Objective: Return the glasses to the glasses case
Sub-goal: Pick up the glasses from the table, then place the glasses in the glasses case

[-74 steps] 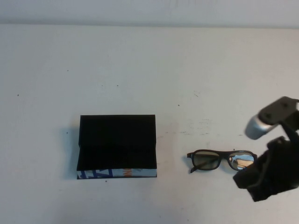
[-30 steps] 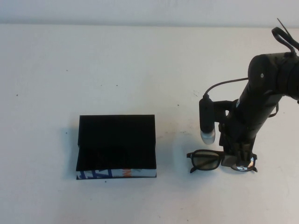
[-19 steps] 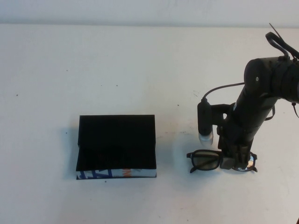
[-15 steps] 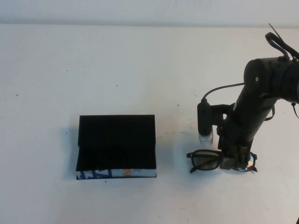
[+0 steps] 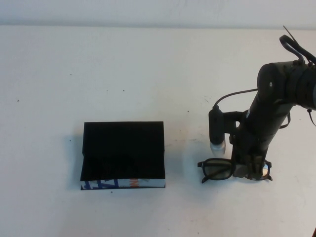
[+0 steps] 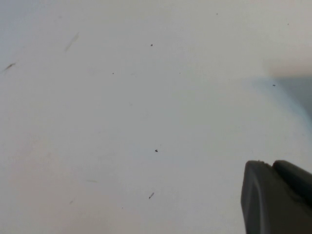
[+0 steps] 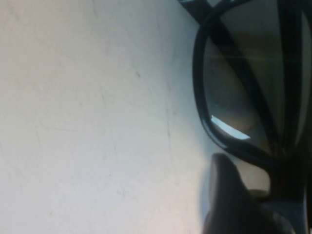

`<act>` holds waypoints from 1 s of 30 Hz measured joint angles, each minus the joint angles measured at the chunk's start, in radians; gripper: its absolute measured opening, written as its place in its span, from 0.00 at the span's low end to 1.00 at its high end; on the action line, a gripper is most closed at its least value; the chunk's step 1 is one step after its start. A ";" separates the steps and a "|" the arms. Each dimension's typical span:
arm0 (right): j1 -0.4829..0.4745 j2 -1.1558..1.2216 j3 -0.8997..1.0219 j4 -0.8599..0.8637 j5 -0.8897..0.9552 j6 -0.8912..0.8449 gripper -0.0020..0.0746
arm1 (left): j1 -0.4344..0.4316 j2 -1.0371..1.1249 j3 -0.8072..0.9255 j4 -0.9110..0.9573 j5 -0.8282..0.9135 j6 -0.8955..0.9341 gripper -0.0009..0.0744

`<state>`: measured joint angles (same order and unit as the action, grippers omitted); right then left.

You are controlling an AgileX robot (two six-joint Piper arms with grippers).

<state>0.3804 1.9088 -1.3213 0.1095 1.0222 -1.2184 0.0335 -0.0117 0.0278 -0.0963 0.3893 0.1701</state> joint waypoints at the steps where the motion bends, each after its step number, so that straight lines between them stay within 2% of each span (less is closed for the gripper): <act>1: 0.000 0.000 0.000 0.000 0.002 0.000 0.38 | 0.000 0.000 0.000 0.000 0.000 0.000 0.01; 5: 0.000 0.000 0.000 -0.002 0.010 0.000 0.33 | 0.000 0.000 0.000 0.000 0.000 0.000 0.01; 15: 0.000 0.000 0.000 -0.004 0.039 0.000 0.12 | 0.000 0.000 0.000 0.000 0.000 0.000 0.01; 23: 0.032 -0.034 -0.003 -0.027 0.106 0.069 0.11 | 0.000 0.000 0.000 0.000 0.000 0.000 0.01; 30: 0.193 -0.092 -0.187 -0.027 0.184 0.203 0.11 | 0.000 0.000 0.000 0.000 0.000 0.000 0.01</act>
<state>0.5736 1.8166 -1.5083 0.0827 1.2057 -1.0158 0.0335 -0.0117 0.0278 -0.0963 0.3893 0.1701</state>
